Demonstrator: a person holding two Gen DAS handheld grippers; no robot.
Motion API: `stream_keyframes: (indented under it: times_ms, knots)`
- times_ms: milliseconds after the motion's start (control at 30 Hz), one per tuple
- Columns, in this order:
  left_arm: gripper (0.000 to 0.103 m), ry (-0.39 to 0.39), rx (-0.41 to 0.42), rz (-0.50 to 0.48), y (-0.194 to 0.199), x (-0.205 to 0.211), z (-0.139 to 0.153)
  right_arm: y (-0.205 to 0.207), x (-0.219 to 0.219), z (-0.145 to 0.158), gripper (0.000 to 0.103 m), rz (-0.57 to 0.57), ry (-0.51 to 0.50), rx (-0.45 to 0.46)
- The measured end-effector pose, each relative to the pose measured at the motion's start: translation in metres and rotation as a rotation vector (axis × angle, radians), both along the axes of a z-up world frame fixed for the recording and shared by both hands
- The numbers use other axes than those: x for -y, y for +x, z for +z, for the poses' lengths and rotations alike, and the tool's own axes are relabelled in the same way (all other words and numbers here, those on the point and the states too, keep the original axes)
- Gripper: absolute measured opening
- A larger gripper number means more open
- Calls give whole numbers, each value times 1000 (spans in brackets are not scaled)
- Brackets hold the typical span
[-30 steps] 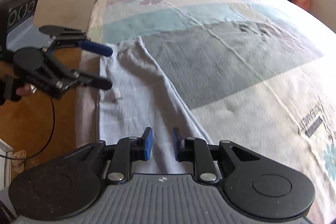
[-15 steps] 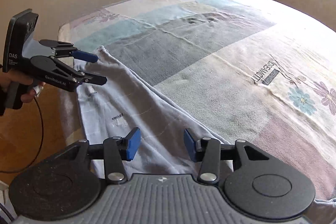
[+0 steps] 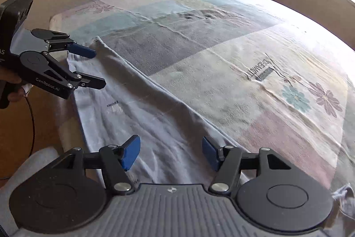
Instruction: Fold clothes
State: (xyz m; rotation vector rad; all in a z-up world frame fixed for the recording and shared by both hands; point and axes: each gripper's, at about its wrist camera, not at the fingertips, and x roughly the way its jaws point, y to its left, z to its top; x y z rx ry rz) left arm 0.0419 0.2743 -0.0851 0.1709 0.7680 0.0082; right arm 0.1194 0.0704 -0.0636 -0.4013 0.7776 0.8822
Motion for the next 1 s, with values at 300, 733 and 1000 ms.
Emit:
stream_keyframes:
  times_ms: [300,733,1000]
  knots:
    - [88,-30,-50,62,-21,8,4,-66,105,-26,85,-243,-19,-43]
    - [91,-118,-137,34,5,31,-5,-51,152,-39,98,-486,39,-38]
    - [92,-306,-108,-226,58,111,67,-57,164,-27,103,-501,60,19]
